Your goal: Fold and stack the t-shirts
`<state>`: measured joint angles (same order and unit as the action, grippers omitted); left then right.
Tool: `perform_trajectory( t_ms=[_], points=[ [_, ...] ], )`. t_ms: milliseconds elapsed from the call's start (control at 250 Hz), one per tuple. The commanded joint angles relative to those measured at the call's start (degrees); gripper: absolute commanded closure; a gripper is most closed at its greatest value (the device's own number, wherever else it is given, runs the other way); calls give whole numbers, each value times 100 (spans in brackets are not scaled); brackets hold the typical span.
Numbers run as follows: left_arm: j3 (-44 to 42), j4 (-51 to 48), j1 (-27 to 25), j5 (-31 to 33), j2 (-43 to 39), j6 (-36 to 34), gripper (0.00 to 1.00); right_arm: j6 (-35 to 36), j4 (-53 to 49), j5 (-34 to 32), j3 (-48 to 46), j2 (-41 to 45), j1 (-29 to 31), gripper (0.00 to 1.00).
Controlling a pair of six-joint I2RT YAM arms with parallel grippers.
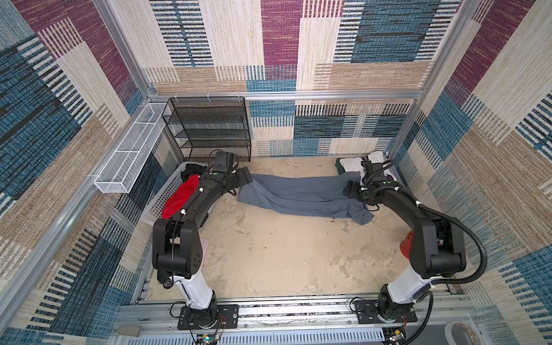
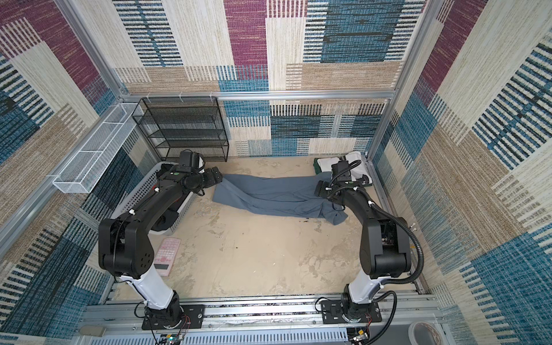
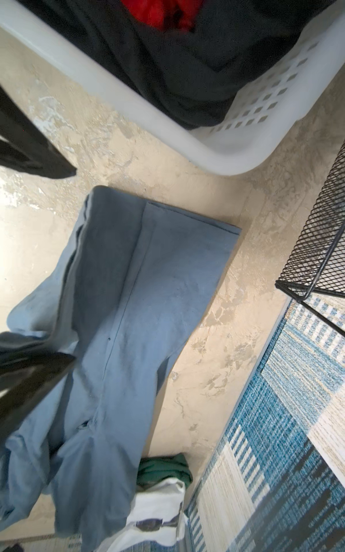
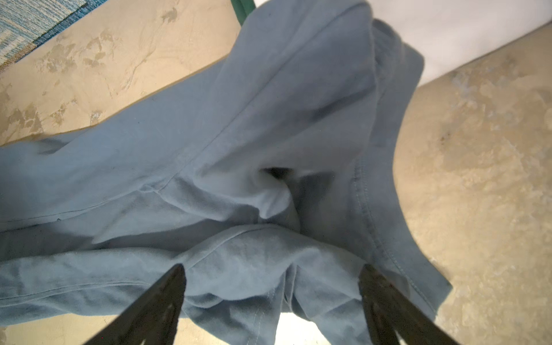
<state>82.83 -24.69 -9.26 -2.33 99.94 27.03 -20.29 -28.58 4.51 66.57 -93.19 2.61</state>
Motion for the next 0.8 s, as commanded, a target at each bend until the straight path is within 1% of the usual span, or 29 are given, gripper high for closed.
perform_trajectory(
  t_ms=[0, 68, 164, 344, 444, 552, 680, 796],
  points=[
    [-20, 45, 6, 508, -54, -259, 6, -172, 25, 8, -323, 319, 4, 11],
    [-39, 48, 16, 558, -33, -268, 5, -221, 98, 272, -630, 536, 8, 13],
    [-48, 42, 12, 467, -10, -246, 6, -265, 184, 577, -992, 732, 10, 14],
    [-268, 38, 20, 419, -14, -180, 8, -254, 221, 595, -1320, 839, 11, 15],
    [-356, -203, 29, 71, -60, -224, 8, -186, 215, 694, -1289, 803, 11, 14],
    [-769, -155, 34, -140, -312, -158, 6, -121, 221, 653, -1210, 789, 13, 14],
    [-1049, -315, 21, -93, -664, -189, 6, -29, 243, 568, -1186, 693, 7, 16],
    [-1498, -166, -30, -304, -1063, -130, 7, -49, 436, 877, -1243, 527, 11, 20]
  ],
)
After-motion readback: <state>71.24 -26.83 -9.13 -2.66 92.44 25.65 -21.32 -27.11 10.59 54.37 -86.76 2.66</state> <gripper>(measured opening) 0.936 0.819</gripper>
